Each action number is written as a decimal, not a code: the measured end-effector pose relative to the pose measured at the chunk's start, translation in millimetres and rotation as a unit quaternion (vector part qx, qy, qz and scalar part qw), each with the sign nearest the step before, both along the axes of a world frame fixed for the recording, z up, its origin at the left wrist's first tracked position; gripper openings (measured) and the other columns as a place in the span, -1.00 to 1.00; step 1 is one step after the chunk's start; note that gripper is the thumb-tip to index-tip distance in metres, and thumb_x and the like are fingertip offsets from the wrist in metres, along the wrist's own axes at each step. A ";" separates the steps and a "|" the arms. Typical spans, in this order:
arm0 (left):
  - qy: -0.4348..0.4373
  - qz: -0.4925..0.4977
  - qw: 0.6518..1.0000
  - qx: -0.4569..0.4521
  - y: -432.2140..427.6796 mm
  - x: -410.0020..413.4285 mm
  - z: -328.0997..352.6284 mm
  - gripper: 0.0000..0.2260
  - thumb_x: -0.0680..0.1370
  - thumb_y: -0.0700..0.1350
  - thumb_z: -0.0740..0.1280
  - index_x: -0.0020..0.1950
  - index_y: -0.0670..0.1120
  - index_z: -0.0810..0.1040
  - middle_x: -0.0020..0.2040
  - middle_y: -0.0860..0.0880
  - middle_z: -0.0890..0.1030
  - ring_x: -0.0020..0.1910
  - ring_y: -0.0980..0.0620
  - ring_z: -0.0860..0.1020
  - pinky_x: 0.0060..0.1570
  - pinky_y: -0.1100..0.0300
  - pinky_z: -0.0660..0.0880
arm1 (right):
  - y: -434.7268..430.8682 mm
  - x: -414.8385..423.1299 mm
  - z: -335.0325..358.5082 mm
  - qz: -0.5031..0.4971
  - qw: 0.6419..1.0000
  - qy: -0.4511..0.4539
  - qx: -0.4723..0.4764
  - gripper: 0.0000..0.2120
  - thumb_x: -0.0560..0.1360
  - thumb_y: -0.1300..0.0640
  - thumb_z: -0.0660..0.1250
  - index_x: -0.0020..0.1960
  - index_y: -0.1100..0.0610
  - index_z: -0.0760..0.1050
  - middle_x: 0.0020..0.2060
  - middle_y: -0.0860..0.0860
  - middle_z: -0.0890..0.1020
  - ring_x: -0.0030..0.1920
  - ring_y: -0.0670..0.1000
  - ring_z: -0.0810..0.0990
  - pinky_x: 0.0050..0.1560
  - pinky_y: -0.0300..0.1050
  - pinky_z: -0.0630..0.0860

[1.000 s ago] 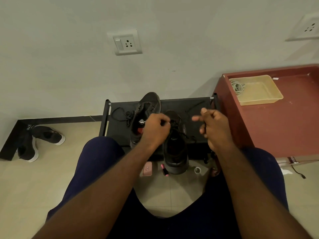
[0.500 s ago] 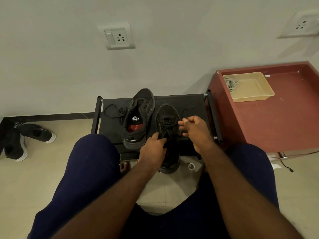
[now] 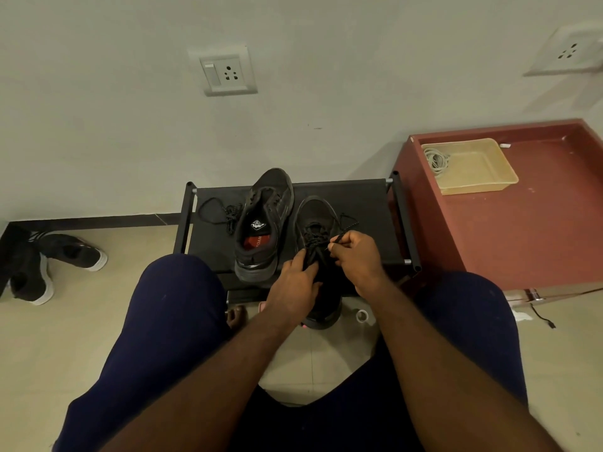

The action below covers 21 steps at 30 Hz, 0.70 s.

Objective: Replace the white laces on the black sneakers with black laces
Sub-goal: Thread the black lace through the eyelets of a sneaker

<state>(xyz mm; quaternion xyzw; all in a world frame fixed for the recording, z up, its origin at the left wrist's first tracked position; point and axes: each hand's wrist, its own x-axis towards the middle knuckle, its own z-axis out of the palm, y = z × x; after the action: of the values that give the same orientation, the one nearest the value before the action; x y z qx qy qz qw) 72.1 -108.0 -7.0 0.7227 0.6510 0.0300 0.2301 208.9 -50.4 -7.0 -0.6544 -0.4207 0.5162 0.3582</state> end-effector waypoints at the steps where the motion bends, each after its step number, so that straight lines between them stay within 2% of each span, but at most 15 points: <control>1: 0.001 -0.002 1.000 0.001 -0.2 -0.2 -0.6 -0.56 0.63 -0.05 0.24 0.52 -0.02 0.31 0.58 -0.12 0.10 0.45 -0.13 0.24 0.38 0.03 0.37 | 0.3 0.3 -1.5 0.004 1.000 -0.005 0.001 -0.93 0.51 0.34 0.40 -0.14 0.25 0.57 -0.15 0.16 0.69 -0.18 0.06 0.63 -0.11 -0.01 0.59; 8: 0.002 -0.006 1.000 0.003 -0.3 -1.1 -4.4 -0.56 0.63 -0.06 0.24 0.51 -0.02 0.32 0.58 -0.11 0.11 0.43 -0.12 0.24 0.36 0.02 0.38 | 0.0 -3.3 -1.6 0.021 0.994 -0.098 0.046 -0.85 0.48 0.26 0.47 -0.20 0.14 0.52 -0.25 0.10 0.65 -0.17 0.11 0.66 -0.10 0.04 0.60; 12: 0.002 -0.002 1.000 0.005 -0.1 -0.9 -5.6 -0.56 0.63 -0.05 0.24 0.51 -0.05 0.31 0.58 -0.11 0.12 0.41 -0.12 0.25 0.36 0.02 0.38 | 0.9 -4.8 -1.3 0.036 0.992 -0.108 0.057 -0.79 0.46 0.26 0.49 -0.25 0.08 0.51 -0.26 0.08 0.66 -0.17 0.10 0.66 -0.08 0.07 0.63; 17: 0.001 -0.002 1.000 0.010 -0.4 -1.4 -7.0 -0.56 0.63 -0.05 0.23 0.51 -0.05 0.31 0.57 -0.11 0.14 0.41 -0.12 0.25 0.35 0.02 0.38 | 1.6 -2.9 -3.4 0.086 0.984 -0.148 0.055 -0.80 0.47 0.22 0.49 -0.27 0.07 0.53 -0.28 0.02 0.65 -0.20 0.03 0.65 -0.09 0.01 0.62; 21: -0.007 -0.002 1.000 0.016 0.0 -2.6 -7.5 -0.58 0.64 -0.07 0.21 0.51 -0.03 0.32 0.57 -0.09 0.16 0.40 -0.11 0.27 0.36 0.05 0.37 | 2.0 -2.0 -5.2 0.101 0.981 -0.160 0.050 -0.77 0.50 0.24 0.46 -0.29 0.08 0.52 -0.20 0.04 0.69 -0.11 0.03 0.67 -0.04 -0.04 0.60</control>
<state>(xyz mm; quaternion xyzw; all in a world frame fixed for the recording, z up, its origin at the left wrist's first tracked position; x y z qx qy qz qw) 69.5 -108.0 -14.5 0.7277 0.6470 0.0451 0.2232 206.9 -48.4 -12.3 -0.6637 -0.5621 0.4167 0.2645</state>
